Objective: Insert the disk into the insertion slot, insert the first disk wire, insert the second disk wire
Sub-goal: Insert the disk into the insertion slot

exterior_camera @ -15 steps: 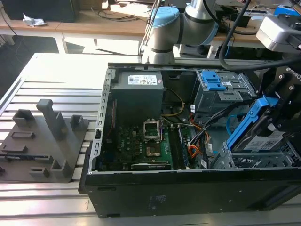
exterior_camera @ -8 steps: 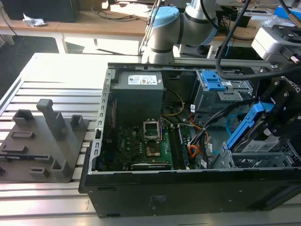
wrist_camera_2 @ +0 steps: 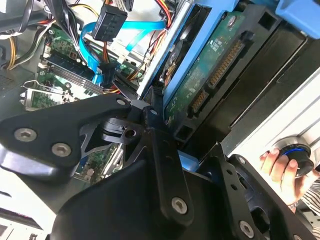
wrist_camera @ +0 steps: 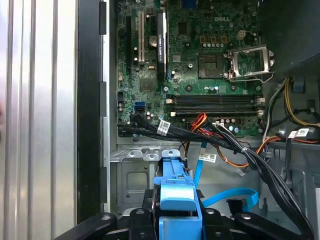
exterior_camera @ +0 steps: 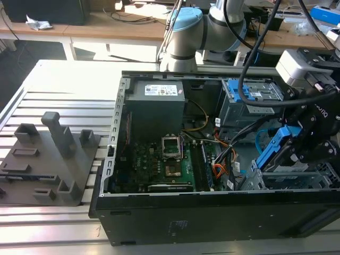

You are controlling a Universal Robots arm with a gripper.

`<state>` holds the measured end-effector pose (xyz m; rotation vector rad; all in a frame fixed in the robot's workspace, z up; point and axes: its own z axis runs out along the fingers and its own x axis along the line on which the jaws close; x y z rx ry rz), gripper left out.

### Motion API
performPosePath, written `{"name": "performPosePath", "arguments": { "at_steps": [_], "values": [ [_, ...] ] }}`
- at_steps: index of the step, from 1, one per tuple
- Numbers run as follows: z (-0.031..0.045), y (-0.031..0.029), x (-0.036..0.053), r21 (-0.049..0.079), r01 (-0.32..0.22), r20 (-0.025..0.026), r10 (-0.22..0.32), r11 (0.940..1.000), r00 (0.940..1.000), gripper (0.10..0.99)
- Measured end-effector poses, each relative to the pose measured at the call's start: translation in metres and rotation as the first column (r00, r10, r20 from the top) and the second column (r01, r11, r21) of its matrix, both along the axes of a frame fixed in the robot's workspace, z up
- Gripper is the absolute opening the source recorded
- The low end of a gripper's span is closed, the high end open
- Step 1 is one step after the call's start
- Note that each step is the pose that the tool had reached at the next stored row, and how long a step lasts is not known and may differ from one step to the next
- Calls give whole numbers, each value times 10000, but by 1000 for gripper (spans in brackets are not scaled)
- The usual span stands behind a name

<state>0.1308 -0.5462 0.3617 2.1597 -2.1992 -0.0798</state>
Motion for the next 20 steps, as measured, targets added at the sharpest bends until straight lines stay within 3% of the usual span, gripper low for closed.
{"name": "performPosePath", "arguments": {
  "at_steps": [6, 8, 14, 15, 17, 20],
  "values": [
    [-2, 0, 0, 0, 1, 0, -1, 10000, 10000, 365],
    [-3, 0, 0, 0, 0, 1, 0, 10000, 10000, 443],
    [-5, 0, 0, 0, 0, 1, 0, 10000, 10000, 427],
    [-5, 0, 0, 0, 0, 1, 0, 10000, 10000, 298],
    [-6, 0, 0, 0, 0, 1, 0, 10000, 10000, 180],
    [-6, 0, 0, 0, 0, 1, 0, 10000, 10000, 106]
  ]
}}
